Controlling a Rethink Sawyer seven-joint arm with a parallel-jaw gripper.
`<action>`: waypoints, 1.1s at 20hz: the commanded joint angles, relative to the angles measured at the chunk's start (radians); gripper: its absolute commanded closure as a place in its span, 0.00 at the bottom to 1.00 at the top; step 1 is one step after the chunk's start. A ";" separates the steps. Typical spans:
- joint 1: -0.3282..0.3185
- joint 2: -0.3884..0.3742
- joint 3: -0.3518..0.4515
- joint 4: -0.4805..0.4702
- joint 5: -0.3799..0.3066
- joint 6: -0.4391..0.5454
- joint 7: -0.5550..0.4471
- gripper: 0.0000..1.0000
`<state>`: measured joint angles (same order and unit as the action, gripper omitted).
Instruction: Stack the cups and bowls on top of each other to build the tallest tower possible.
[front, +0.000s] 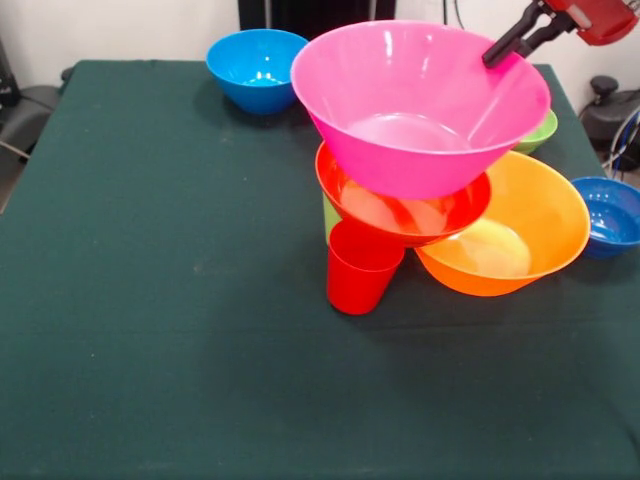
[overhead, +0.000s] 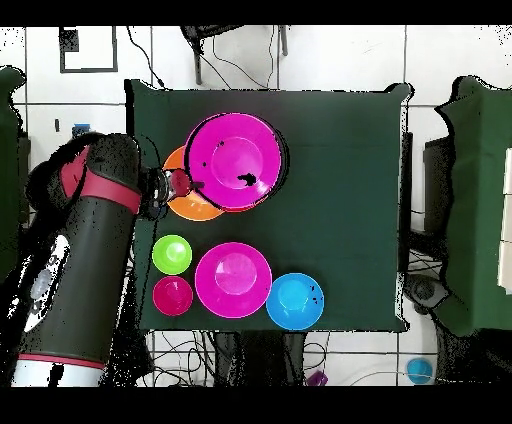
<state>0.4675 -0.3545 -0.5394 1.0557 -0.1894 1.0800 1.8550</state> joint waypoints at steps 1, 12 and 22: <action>-0.004 -0.003 0.069 0.100 0.039 0.078 0.181 1.00; -0.015 -0.006 0.078 0.110 0.075 0.082 0.161 1.00; -0.004 0.004 0.058 0.099 0.075 0.069 0.163 1.00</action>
<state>0.4673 -0.3545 -0.5397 1.1018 -0.1210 1.0824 1.8550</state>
